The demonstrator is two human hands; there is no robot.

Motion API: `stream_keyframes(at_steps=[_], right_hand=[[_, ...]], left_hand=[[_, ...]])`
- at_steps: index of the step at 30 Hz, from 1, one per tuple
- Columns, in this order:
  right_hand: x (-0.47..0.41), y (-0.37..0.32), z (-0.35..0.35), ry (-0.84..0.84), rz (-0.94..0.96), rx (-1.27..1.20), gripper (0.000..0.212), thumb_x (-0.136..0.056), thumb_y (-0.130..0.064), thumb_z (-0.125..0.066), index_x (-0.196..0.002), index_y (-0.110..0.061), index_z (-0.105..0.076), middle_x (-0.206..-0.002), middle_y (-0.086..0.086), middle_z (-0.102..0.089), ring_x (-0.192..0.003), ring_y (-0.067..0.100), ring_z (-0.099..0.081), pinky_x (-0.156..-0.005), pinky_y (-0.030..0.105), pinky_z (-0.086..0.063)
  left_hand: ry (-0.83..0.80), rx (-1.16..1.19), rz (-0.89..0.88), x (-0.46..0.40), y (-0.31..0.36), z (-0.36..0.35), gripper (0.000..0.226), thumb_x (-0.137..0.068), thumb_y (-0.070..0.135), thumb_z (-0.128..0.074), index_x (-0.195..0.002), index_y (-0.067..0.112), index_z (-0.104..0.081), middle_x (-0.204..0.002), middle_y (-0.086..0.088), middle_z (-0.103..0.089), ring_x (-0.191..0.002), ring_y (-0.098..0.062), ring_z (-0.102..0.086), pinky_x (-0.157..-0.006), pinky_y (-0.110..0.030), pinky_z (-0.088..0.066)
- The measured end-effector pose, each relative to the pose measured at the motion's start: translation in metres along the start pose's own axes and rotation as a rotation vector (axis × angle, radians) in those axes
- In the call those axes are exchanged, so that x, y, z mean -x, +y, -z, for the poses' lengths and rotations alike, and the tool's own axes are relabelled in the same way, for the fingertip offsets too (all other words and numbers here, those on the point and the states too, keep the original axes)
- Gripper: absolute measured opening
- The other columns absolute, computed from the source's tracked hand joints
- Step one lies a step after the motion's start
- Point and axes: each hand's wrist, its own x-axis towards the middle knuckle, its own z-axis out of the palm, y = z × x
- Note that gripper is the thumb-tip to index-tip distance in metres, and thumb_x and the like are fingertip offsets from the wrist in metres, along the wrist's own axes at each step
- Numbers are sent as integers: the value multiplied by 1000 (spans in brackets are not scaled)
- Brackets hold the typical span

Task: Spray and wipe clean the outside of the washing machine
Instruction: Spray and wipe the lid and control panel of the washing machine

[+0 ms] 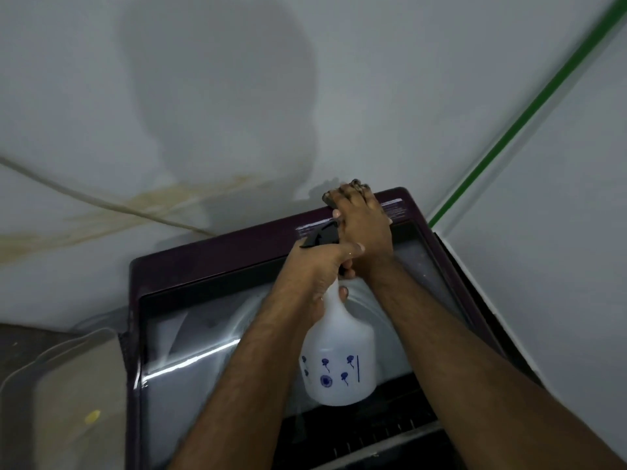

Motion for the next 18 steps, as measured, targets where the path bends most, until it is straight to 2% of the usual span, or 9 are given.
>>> stream_keyframes(at_steps=[8,13,18], right_hand=[[22,-95,-38,-88,153,-23,49,-104,-17,-44,-151,-33,-45,-161,-3,-38,-152,29,-24,-117,55,-34],[35,-163,-67,-165,235,6,53,-104,-16,-40,-156,-27,-38,-165,-1,-30,-154,30,-18,-123,49,-23],[50,-237,-103,-192,310,-9,54,-103,-14,-44,-156,-26,-39,-164,1,-34,-153,32,-23,-123,50,-25]], left_hand=[[102,92,5,31,-16,97,16,-87,8,-80,-78,13,-68,-62,-3,-60,-59,-16,-59,-44,-22,-43],[173,137,0,55,-25,160,20,-87,7,-79,-72,12,-66,-60,-3,-58,-56,-15,-56,-43,-22,-41],[257,182,-5,80,-36,229,17,-86,5,-79,-75,11,-67,-60,-4,-59,-55,-17,-56,-45,-23,-42]])
